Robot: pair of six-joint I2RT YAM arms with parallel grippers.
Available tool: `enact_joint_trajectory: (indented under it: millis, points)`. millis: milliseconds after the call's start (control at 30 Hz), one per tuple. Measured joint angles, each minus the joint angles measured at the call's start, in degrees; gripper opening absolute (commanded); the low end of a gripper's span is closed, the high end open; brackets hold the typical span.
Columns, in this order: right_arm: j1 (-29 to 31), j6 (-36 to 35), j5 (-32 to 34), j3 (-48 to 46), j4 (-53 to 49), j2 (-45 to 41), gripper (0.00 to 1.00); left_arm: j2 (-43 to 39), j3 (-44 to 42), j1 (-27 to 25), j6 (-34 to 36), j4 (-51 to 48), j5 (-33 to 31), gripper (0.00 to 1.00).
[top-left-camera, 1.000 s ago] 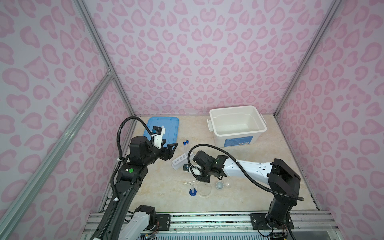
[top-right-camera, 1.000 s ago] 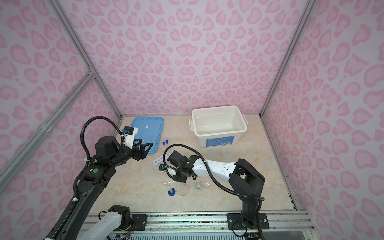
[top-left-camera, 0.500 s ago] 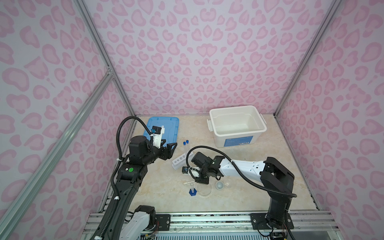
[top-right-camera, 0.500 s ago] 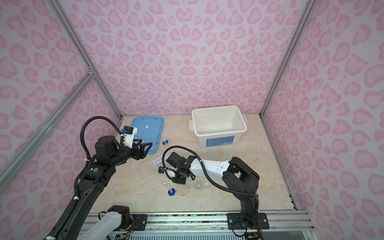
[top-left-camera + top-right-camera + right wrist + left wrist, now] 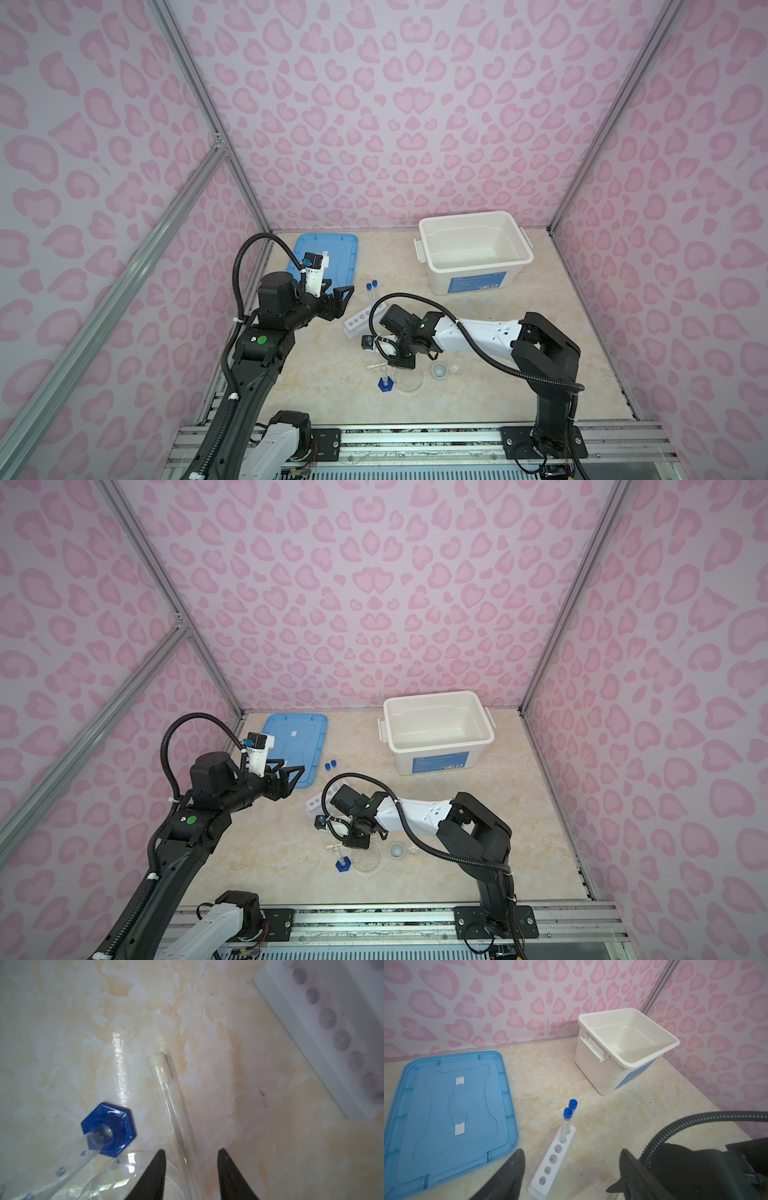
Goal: Organize the chemistry lab equipment
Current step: 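Lower the right gripper onto the white-stoppered glass tube and close it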
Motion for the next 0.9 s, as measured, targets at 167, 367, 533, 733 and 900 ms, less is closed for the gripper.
enact_joint_trajectory:
  millis: [167, 367, 533, 733, 900]
  points:
    - [-0.04, -0.48, 0.04, 0.83, -0.02, 1.03, 0.42, -0.09, -0.04, 0.00, 0.00, 0.00, -0.02, 0.73]
    - [-0.13, -1.16, 0.04, 1.18, 0.20, 1.42, 0.42, -0.39, -0.09, 0.04, 0.02, 0.00, -0.04, 0.73]
    - [-0.24, -1.27, 0.04, 1.18, 0.81, 1.46, 0.42, -0.33, -0.09, 0.07, 0.02, -0.02, -0.15, 0.73]
    - [-0.35, -1.29, -0.15, 1.18, 1.20, 2.05, 0.42, -0.28, -0.09, 0.17, 0.13, 0.00, -0.15, 0.73]
    - [-0.35, -1.33, -0.42, 1.18, 1.25, 2.08, 0.41, -0.02, -0.09, 0.33, 0.15, 0.00, -0.15, 0.73]
